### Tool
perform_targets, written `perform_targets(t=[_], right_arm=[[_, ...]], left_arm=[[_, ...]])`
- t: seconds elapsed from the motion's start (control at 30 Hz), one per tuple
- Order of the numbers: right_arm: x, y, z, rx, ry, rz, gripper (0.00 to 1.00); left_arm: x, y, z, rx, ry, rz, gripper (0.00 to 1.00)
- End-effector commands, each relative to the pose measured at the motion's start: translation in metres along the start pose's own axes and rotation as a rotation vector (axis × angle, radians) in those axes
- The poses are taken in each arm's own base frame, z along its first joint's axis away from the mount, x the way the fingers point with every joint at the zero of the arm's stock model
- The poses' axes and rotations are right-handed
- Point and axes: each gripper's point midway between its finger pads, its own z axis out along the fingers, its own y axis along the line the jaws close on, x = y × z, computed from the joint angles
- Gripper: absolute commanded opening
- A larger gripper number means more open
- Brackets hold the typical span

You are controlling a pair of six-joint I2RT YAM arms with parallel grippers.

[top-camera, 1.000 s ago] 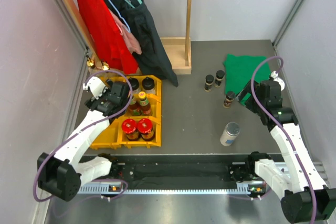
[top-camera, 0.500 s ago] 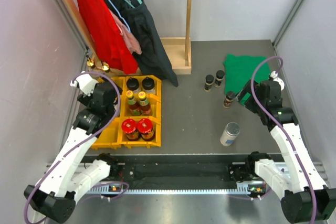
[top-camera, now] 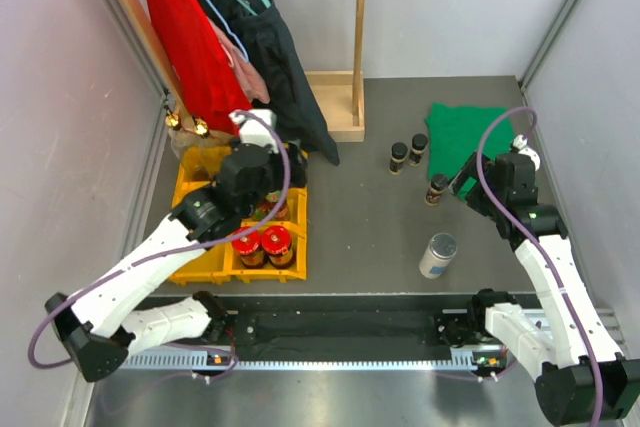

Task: Organize the condiment bottles
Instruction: Place the bottle in the storage box, then pick up the bottle from the center of the board.

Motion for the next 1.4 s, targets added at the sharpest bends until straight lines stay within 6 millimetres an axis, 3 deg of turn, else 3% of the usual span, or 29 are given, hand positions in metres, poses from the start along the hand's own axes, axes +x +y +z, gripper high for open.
perform_targets(t=[0.0,0.13,0.33,0.6,0.63,0.7,0.73,0.77,0.93,1.13,1.37], right_arm=[[-0.015,0.003,-0.006,-0.012,-0.048,-0.005,0.99],[-0.018,0.002,-0.007,-0.001,-0.057,-0.006,0.99],[-0.017,0.003,-0.005,-0.007,-0.055,-0.003,0.99],[-0.017,0.006,-0.009,-0.022,-0.049,-0.004,0.99],[-0.018,0.007,-0.011,-0.027,-0.052,-0.003,0.99],[-0.017,0.007,-0.013,-0.029,-0.051,-0.003,0.99],[-0.018,0.008,-0.015,-0.032,-0.055,-0.002,0.99],[-0.02,0.009,-0.017,-0.036,-0.06,-0.003,0.99],[-0.029,0.008,-0.03,-0.03,-0.094,-0.016,0.99],[-0.033,0.008,-0.036,-0.032,-0.113,-0.02,0.99],[-0.029,0.008,-0.035,-0.038,-0.1,-0.016,0.99]], left_arm=[[-0.008,-0.071,-0.004,0.335,-0.02,0.097,0.94],[0.013,-0.124,-0.023,0.615,0.007,0.197,0.95],[0.056,-0.179,-0.051,0.907,0.085,0.332,0.96],[0.119,-0.255,-0.087,1.3,0.174,0.349,0.96],[0.119,-0.265,-0.088,1.326,0.154,0.34,0.96],[0.145,-0.28,-0.083,1.344,0.195,0.35,0.94],[0.144,-0.288,-0.078,1.333,0.175,0.349,0.94],[0.159,-0.293,-0.068,1.315,0.204,0.358,0.93],[0.175,-0.305,-0.047,1.266,0.193,0.363,0.91],[0.185,-0.319,-0.047,1.325,0.201,0.316,0.91],[0.203,-0.335,-0.034,1.346,0.224,0.288,0.9]])
